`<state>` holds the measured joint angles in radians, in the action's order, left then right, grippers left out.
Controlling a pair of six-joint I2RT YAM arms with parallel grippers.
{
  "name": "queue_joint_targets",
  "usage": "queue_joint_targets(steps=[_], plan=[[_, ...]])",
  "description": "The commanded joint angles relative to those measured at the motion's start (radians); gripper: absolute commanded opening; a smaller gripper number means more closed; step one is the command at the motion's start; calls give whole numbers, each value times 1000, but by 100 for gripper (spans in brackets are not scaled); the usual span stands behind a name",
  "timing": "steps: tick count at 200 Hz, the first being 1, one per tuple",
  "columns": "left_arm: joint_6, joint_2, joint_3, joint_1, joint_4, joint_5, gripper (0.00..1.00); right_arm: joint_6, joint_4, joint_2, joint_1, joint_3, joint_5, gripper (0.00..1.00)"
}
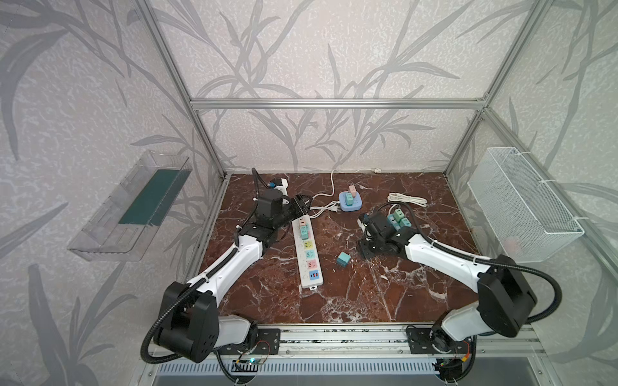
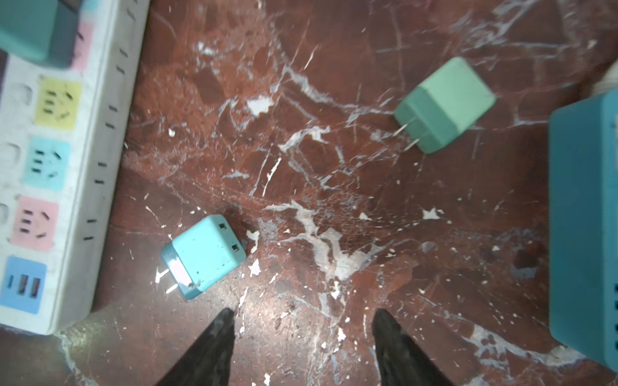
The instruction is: Insert the plug
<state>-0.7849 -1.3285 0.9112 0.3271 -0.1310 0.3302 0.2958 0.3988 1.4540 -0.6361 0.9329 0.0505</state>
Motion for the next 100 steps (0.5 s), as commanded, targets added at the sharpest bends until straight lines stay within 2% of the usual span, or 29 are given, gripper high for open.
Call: queue_joint_targets(steps=[1, 9, 20, 36, 54, 84, 100], plan=[[41, -35, 54, 34, 35, 60, 51, 32, -145, -61, 56, -61, -63, 66], [101, -53, 98, 62, 126, 40, 51, 61, -151, -73, 86, -67, -96, 66], [197, -73, 152, 114, 237, -1, 53, 156, -127, -85, 142, -62, -114, 60], [296, -104, 218, 191, 372, -85, 60, 170, -134, -105, 255, -79, -331, 60], [383, -150, 288, 266, 494, -143, 62, 232, -285, -143, 333, -177, -454, 60], [527, -278, 420, 387, 715, -253, 65, 289, -379, -197, 378, -274, -436, 60], [596, -357, 502, 477, 843, -361, 66, 286, -373, -204, 380, -279, -435, 67]])
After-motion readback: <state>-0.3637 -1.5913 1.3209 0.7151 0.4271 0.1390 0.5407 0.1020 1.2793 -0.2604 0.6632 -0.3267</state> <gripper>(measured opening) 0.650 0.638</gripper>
